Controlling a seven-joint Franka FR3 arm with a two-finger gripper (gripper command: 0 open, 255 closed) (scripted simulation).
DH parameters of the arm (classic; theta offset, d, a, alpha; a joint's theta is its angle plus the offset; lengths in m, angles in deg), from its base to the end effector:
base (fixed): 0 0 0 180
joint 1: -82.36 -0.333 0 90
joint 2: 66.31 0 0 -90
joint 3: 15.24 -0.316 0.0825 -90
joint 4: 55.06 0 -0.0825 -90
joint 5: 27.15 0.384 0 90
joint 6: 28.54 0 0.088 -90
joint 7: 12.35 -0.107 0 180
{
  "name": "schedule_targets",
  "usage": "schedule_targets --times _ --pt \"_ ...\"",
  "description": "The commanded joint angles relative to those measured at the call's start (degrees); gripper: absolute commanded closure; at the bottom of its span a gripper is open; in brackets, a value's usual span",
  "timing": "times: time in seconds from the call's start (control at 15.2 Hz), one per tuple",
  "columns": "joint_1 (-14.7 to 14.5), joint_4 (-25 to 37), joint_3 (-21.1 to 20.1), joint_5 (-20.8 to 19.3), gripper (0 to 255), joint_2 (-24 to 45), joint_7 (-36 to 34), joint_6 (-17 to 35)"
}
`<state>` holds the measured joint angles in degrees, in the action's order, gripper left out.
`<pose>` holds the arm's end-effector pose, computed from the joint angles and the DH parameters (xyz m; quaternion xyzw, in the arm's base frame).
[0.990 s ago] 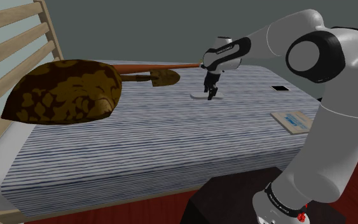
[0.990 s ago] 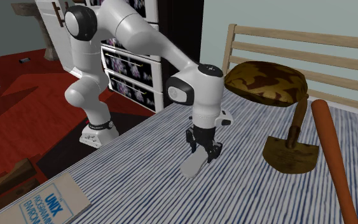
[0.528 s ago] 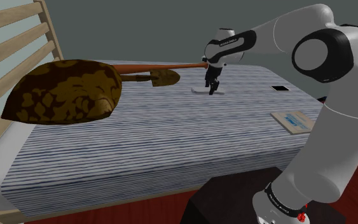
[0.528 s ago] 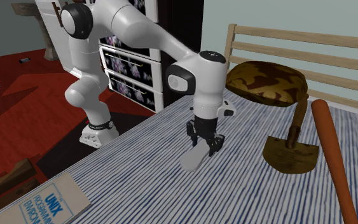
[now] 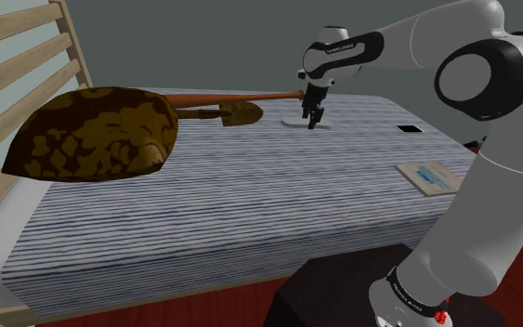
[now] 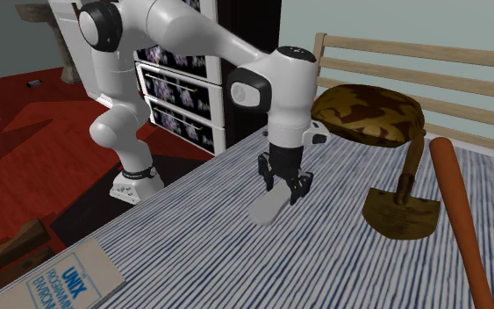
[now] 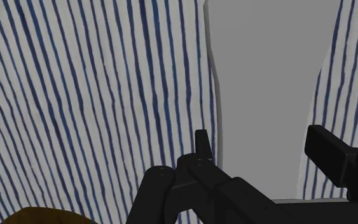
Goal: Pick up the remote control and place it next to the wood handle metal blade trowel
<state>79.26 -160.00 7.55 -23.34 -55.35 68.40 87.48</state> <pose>0.5789 -0.1908 0.4357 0.8667 0.4987 0.0004 0.0112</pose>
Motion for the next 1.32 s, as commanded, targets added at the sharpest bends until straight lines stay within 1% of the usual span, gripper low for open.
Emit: schedule_targets --times 0.0,0.13,0.46,0.73,1.25 --pt "-0.1 0.7 0.0 -0.4 255 -0.8 -0.3 -1.4" --pt "-0.1 1.3 0.1 -0.5 255 -1.0 -0.3 -2.3" --pt "-4.2 0.1 -2.5 -1.5 255 -2.3 -7.2 -2.1" --pt "-7.2 0.4 -4.6 -1.9 255 -2.2 -12.5 -2.3" --pt "-12.9 4.2 -8.7 -2.1 255 0.3 -22.4 -3.6"
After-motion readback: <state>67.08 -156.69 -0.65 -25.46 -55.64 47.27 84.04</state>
